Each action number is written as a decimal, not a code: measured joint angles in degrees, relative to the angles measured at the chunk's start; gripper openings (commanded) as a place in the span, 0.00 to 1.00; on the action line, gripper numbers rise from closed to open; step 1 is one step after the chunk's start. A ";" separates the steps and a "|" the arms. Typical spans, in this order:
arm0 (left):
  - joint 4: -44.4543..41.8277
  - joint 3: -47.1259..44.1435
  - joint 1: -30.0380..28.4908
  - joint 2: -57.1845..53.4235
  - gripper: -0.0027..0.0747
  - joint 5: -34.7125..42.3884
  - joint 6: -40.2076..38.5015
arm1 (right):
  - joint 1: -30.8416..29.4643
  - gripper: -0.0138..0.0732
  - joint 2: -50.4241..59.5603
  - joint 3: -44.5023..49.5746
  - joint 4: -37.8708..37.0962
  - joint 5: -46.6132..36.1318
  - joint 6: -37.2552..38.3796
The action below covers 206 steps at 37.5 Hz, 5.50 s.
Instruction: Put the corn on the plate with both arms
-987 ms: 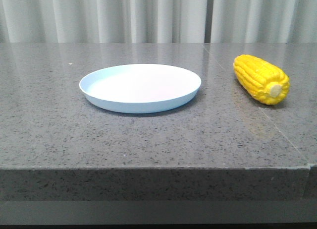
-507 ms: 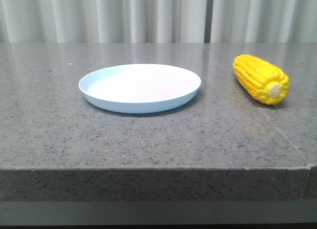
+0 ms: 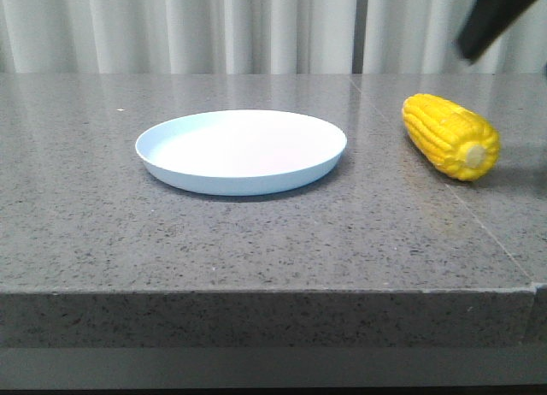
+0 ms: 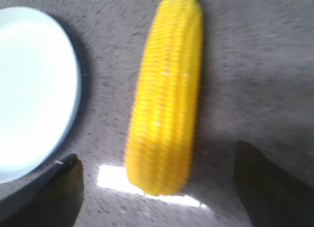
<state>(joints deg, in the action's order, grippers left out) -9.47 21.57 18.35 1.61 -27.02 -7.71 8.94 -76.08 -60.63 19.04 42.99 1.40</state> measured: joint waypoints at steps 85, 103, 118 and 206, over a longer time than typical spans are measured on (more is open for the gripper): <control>-0.10 0.00 0.00 0.00 0.01 0.00 0.00 | 28.53 0.31 -23.54 -30.99 -21.18 5.31 23.28; -0.10 0.00 0.00 0.00 0.01 0.00 0.00 | 24.66 0.09 -18.68 -30.99 -23.98 6.06 23.28; -0.10 0.00 0.00 0.00 0.01 0.00 0.00 | 10.27 0.09 -6.27 -18.00 -26.82 8.26 23.28; 2.95 -5.44 -4.37 0.00 0.01 4.90 2.61 | 5.71 0.08 68.77 40.70 -32.26 -19.71 23.28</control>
<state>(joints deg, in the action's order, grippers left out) -6.51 16.12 13.98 1.61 -22.12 -5.10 14.65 -7.31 -19.92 -13.22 23.29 24.68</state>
